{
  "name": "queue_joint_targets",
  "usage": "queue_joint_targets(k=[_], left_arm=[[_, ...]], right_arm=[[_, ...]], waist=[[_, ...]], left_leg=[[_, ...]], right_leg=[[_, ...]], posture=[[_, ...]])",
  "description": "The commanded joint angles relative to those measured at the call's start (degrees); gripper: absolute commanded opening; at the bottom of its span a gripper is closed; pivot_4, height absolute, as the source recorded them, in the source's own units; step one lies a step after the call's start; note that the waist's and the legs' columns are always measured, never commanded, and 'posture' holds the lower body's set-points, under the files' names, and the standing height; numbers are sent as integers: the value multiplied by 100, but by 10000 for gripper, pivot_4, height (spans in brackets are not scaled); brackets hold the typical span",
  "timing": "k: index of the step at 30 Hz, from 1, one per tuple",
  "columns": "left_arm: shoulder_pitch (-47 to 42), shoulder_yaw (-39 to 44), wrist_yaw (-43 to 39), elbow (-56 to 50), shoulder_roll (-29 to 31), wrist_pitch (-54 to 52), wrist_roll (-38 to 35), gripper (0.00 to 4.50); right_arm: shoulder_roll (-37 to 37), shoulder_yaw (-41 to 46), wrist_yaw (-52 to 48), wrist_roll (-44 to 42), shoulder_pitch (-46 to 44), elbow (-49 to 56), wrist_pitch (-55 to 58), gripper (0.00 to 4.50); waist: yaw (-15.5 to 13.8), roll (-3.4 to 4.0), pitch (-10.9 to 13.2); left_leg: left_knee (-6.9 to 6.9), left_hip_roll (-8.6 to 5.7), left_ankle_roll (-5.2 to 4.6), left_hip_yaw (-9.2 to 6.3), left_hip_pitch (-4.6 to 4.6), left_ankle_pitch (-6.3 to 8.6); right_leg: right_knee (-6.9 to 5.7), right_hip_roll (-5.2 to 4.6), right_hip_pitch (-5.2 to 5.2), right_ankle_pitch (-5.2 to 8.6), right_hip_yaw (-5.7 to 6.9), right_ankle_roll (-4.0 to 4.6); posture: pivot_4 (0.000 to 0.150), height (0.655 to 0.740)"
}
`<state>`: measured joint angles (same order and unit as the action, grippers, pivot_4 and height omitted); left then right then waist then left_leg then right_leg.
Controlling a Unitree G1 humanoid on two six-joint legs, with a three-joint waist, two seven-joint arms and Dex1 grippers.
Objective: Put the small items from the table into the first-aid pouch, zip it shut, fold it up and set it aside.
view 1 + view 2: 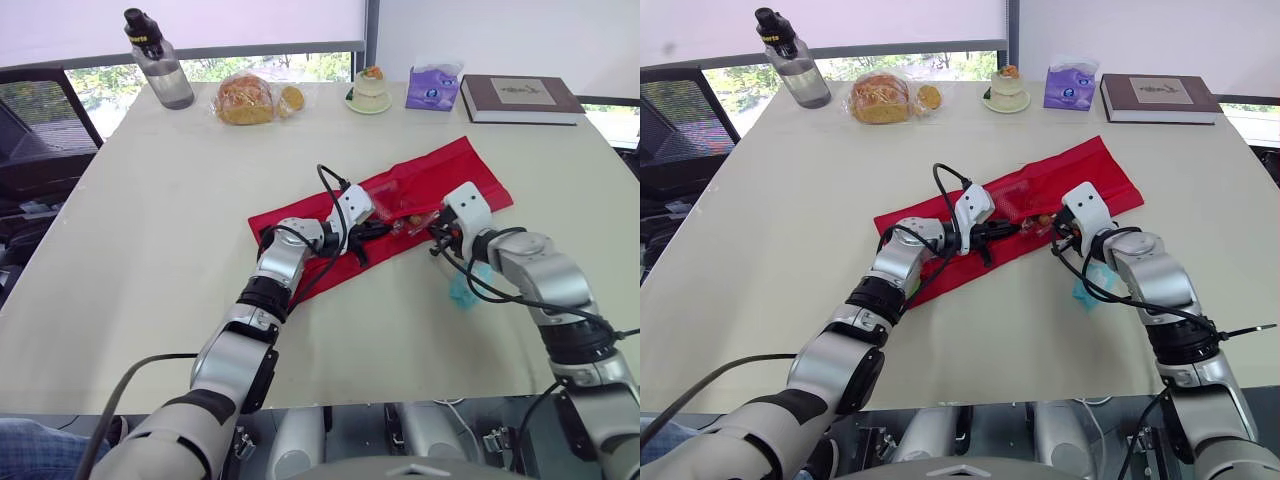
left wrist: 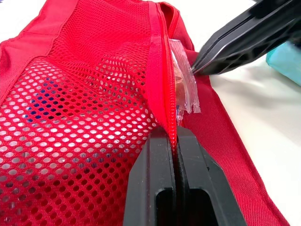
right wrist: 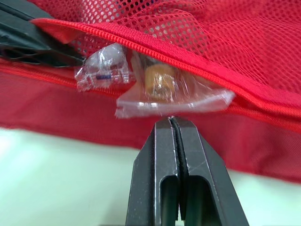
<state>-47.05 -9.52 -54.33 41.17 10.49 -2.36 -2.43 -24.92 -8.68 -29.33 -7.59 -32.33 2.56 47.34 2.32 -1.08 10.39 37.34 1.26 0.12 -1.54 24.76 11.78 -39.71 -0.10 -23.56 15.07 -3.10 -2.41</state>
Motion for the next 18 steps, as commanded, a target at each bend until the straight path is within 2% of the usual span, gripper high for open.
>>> queue_joint_targets(k=[1, 12, 18], left_arm=[[-24, -65, -116, -123, -10, 51, -10, 0], [62, -124, -223, -321, -7, 3, -26, 0], [58, -124, -236, -305, 3, 14, -26, 0]], right_arm=[[218, -36, 59, 74, -311, -247, -410, 402], [948, -17, 292, 324, -835, -1553, -1667, 402], [1104, 220, 277, 164, -605, -1495, -1997, 402]], waist=[[-2, 0, 0], [12, 0, 0], [5, 0, 0]], left_leg=[[0, 0, 0, 1, 0, 0], [-2, 2, 0, -1, -2, 0], [-2, 2, 0, 0, 0, 0]], right_leg=[[0, 0, 0, 0, 0, 0], [-2, 1, 0, -1, 1, 1], [-2, 0, -1, -1, 1, 1]], posture=[[1500, 7400], [1500, 7400], [1500, 7400]])
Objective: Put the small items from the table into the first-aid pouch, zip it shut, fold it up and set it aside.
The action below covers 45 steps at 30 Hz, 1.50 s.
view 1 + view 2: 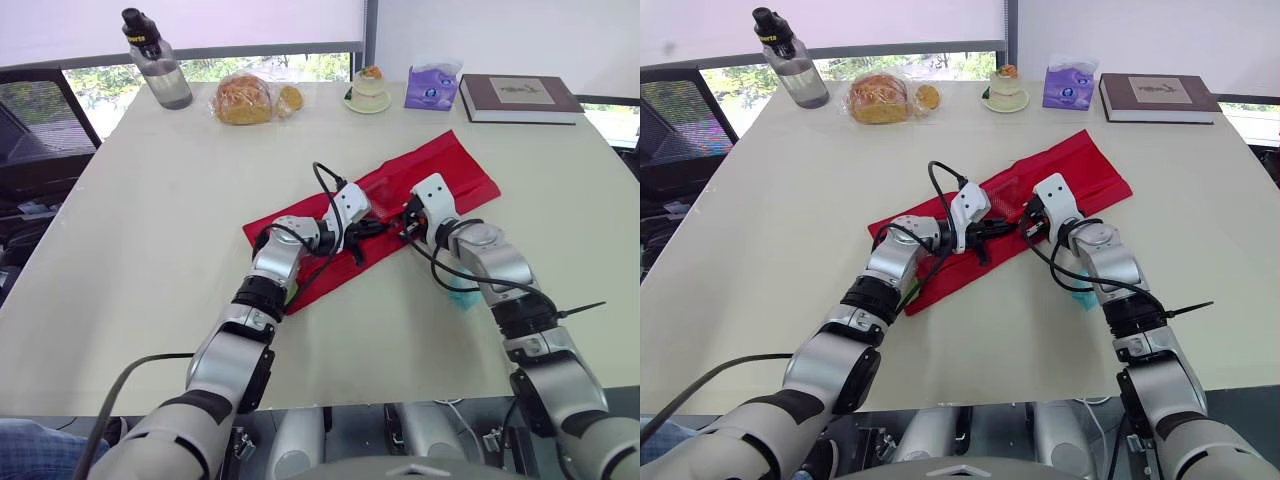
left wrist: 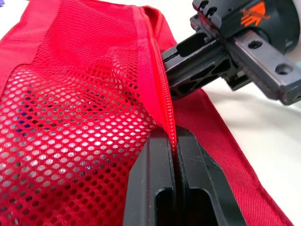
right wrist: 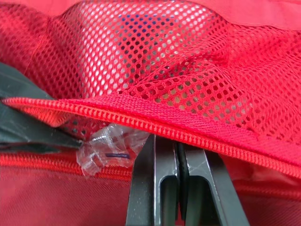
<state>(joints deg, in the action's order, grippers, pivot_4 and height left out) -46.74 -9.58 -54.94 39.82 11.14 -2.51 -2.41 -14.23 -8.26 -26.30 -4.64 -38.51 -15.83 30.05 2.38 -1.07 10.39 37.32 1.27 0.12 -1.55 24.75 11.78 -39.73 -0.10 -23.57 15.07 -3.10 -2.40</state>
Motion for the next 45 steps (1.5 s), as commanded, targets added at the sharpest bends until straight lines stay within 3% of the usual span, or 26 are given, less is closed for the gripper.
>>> queue_joint_targets(k=[1, 11, 15, 20, 26, 32, 39, 45], left_arm=[[13, -113, -172, -141, -58, 40, -26, 0], [-141, -66, -252, 269, 234, 331, 113, 0], [-194, -47, -277, 423, 448, 501, 201, 0], [-118, 59, -365, 455, 938, 592, 210, 0], [226, 170, -493, 260, 1516, 543, 145, 0], [611, 345, -518, 24, 2048, 374, 54, 0], [675, 505, -411, 418, 2605, 469, 72, 0], [272, 524, -629, 996, 2859, 637, 108, 0]], right_arm=[[-6, 232, -64, -166, 110, 474, -271, 402], [-988, 1252, -839, -1153, 1785, 3105, -116, 402], [-1532, 2064, -1503, -1918, 2703, 4030, -291, 402], [-2270, 3756, -2305, -3118, 3936, 4496, -99, 402], [-2905, 5614, -2845, -4608, 4866, 4628, 403, 18775], [-3387, 6721, -3125, -5420, 5558, 4738, 810, 44716], [-3642, 7238, -2985, -6074, 5743, 4811, 1070, 44716], [-3676, 6951, -2866, -6278, 5688, 4959, 1047, 44716]], waist=[[-11, 0, 0], [-23, 0, 0], [4, 0, 0], [11, -3, 2], [24, -2, 0], [28, -2, -1], [47, -6, -3], [46, -7, -2]], left_leg=[[0, 0, 0, 0, 0, 0], [-1, -2, 0, -5, 2, 0], [-1, 0, 0, -7, -1, 0], [0, 2, 0, 0, -9, 0], [-5, 8, 0, 9, -19, 0], [-6, 10, 0, 13, -24, 1], [-23, 18, 0, 39, -55, 1], [-25, 19, 0, 56, -60, 1]], right_leg=[[0, 0, 0, 0, 0, 0], [3, -2, 1, 1, 5, -1], [2, 3, 4, 2, 5, -3], [1, 5, 7, 13, -4, -22], [1, 10, 9, 14, -14, -23], [1, 9, 12, 16, -17, -24], [2, 16, 20, 18, -45, -23], [2, 15, 19, 18, -59, -24]], posture=[[1500, 7400], [1500, 7400], [1500, 7400], [1500, 7400], [1500, 7400], [1500, 7400], [1500, 7400], [1500, 7400]])
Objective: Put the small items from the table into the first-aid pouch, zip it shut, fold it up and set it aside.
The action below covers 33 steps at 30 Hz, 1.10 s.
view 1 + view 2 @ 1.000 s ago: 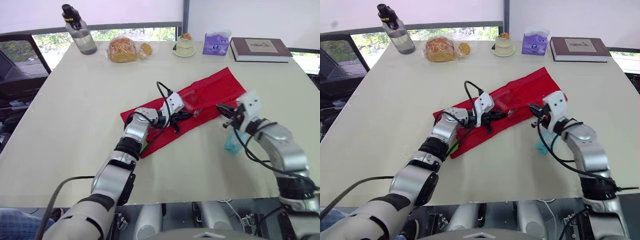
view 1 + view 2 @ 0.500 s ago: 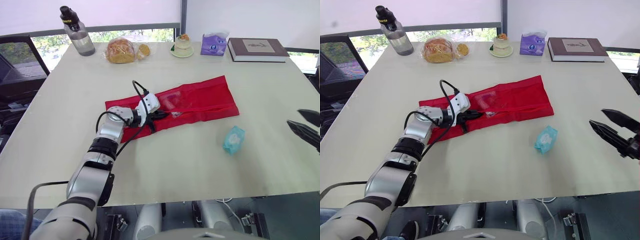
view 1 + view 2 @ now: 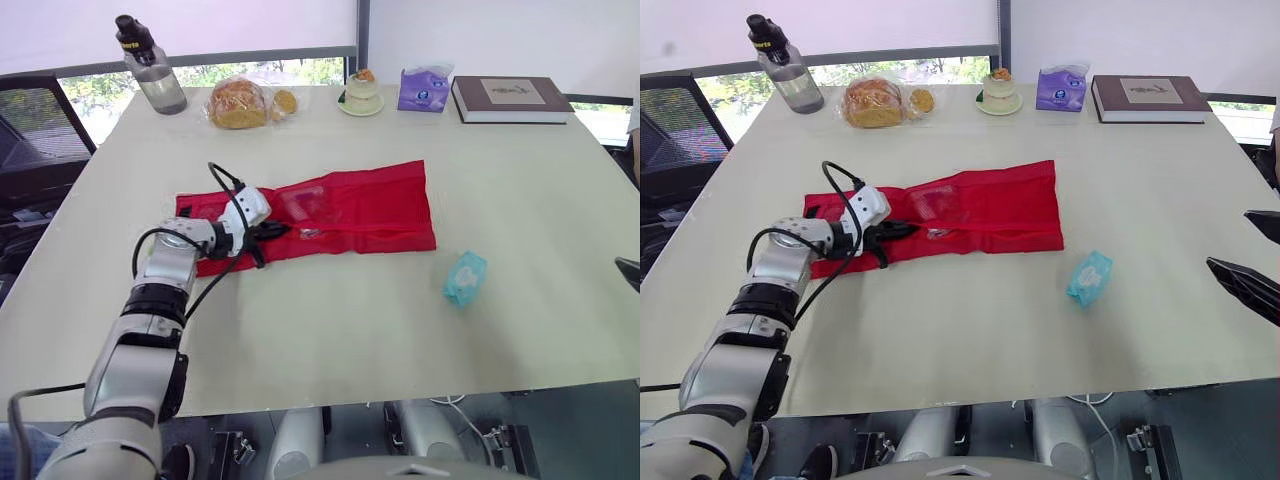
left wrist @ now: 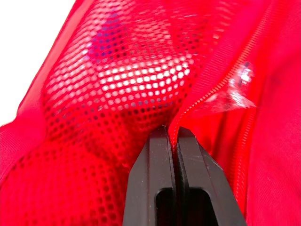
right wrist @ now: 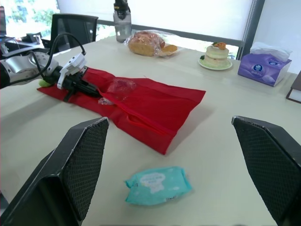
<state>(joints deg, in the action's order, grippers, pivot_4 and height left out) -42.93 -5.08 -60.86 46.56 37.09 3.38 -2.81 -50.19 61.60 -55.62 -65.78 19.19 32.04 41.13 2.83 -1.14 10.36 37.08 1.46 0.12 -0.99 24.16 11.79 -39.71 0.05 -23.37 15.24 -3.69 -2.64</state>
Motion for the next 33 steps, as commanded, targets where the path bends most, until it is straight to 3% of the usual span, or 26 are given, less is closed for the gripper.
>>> queue_joint_targets(k=[1, 2, 5, 7, 11, 12, 13, 21, 27, 33], left_arm=[[-171, 83, -72, 358, 289, 83, 138, 0], [-224, 109, -117, 364, 303, 70, 105, 0], [-259, 179, -297, 171, 298, -76, -53, 9597], [-203, 191, -472, -132, 276, -194, -160, 19731], [-154, 216, -649, -912, 180, -605, -383, 34984], [-148, 210, -678, -1088, 162, -716, -430, 41282], [-148, 191, -732, -1317, 129, -879, -499, 43719], [-466, -261, -483, -2009, -531, -1249, -312, 43719], [-991, -907, -91, -1118, -1408, -670, 306, 43719], [-1412, -1249, 332, 117, -1844, 85, 899, 43719]], right_arm=[[-80, -84, 87, -166, -108, 182, -77, 44716], [-81, -115, 93, -163, -124, 183, -85, 44716], [-77, -169, 98, -160, -140, 185, -99, 45000], [-79, -224, 117, -165, -160, 206, -109, 45000], [-80, -384, 188, -245, -250, 287, -104, 45000], [-83, -414, 190, -247, -257, 304, -102, 45000], [-87, -438, 192, -249, -259, 327, -102, 45000], [-176, -536, 308, -322, -314, 483, -94, 45000], [-162, -527, 448, -312, -210, 729, -94, 45000], [-87, -312, 622, -376, -15, 946, -117, 45000]], waist=[[0, -1, 1], [-7, -1, 1], [-43, -2, 2], [-62, -3, 2], [-94, -4, 2], [-100, -4, 2], [-103, -4, 2], [-110, -4, 2], [-180, -5, 3], [-187, -8, 4]], left_leg=[[-1, 1, 0, 3, -1, 0], [-2, 1, 0, 3, -1, 0], [-2, 1, 0, 7, 4, 0], [1, 0, 0, 8, 15, 0], [13, 0, -1, -3, 36, 0], [16, -1, -1, -10, 43, 0], [16, -1, -1, -13, 44, 0], [17, -11, -2, -25, 49, 0], [26, -18, -3, -34, 53, -1], [26, -20, -3, -35, 57, -1]], right_leg=[[0, 1, 0, 0, -2, 0], [0, 1, -1, 0, -2, 0], [7, -2, -1, 0, -3, 0], [10, -6, -6, 0, -1, -1], [15, -8, -10, -1, 6, -2], [17, -8, -11, -1, 10, -2], [17, -8, -11, -1, 10, -2], [19, -7, -10, -2, 19, -2], [19, -1, -7, -2, 15, -3], [22, -1, -8, -2, 13, -4]], posture=[[1500, 7400], [1500, 7400], [1500, 7400], [1500, 7400], [1500, 7400], [1500, 7400], [1500, 7400], [1500, 7400], [1500, 7400], [1500, 7400]])
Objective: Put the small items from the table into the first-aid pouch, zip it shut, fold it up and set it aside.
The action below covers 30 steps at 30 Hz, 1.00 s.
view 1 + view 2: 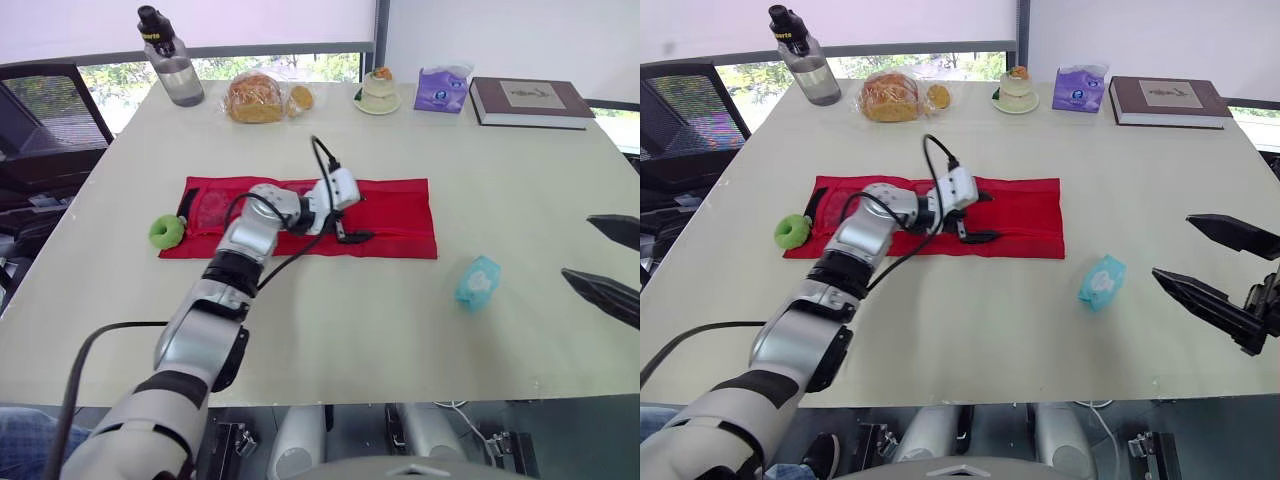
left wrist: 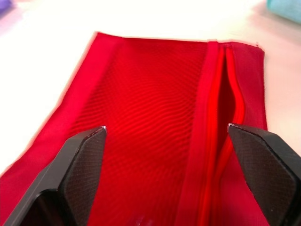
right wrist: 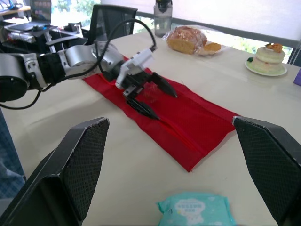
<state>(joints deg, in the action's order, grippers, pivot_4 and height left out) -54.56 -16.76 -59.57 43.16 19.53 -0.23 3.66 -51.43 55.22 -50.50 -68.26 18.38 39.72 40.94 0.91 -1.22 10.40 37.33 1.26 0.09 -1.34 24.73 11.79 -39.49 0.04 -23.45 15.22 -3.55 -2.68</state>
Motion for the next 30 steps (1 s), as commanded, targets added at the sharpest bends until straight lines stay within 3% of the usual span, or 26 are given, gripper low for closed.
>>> queue_joint_targets(k=[1, 8, 9, 12, 18, 25, 30], left_arm=[[-317, -94, 231, 625, -164, 515, 281, 43719], [-681, -169, 615, 1465, -423, 1029, 612, 43719], [-723, -126, 627, 1526, -478, 1046, 586, 41528], [-785, -55, 632, 1653, -560, 1110, 547, 31437], [-809, -5, 582, 1768, -604, 1216, 528, 1869], [-834, 117, 631, 1744, -741, 1149, 423, 493], [-839, 195, 686, 1691, -868, 1099, 442, 493]], right_arm=[[59, 367, 135, -140, 112, 213, -109, 45000], [140, 475, 263, -177, 307, 346, -193, 45000], [142, 495, 265, -188, 333, 355, -205, 45000], [131, 577, 250, -248, 411, 365, -231, 45000], [100, 683, 219, -224, 490, 332, -281, 45000], [59, 637, 249, 160, 446, 226, -416, 45000], [-15, 319, 660, 1075, 518, 174, -365, 45000]], waist=[[-5, -1, 0], [-15, -2, 0], [-14, -2, 0], [-11, -2, 0], [-6, -2, 0], [-12, -2, 0], [-14, -2, 0]], left_leg=[[0, 0, 0, 0, 0, 0], [1, -2, 0, -2, 0, 0], [1, -2, 0, -2, 0, 0], [1, -2, 0, -2, 0, 0], [0, -2, 0, -3, 0, 0], [1, -2, 0, -3, 1, 0], [1, -4, 0, -3, 1, 0]], right_leg=[[1, 0, 0, 0, 0, 0], [1, 0, 1, 0, 1, -1], [1, 0, 1, 0, 0, -1], [0, 0, 1, 0, 0, -1], [0, 0, 1, 0, 1, -1], [1, 0, 1, 0, 2, -1], [1, -1, 1, 0, 1, -1]], posture=[[1500, 7400], [1500, 7400], [1500, 7400], [1500, 7400], [1500, 7400], [1500, 7400], [1500, 7400]])
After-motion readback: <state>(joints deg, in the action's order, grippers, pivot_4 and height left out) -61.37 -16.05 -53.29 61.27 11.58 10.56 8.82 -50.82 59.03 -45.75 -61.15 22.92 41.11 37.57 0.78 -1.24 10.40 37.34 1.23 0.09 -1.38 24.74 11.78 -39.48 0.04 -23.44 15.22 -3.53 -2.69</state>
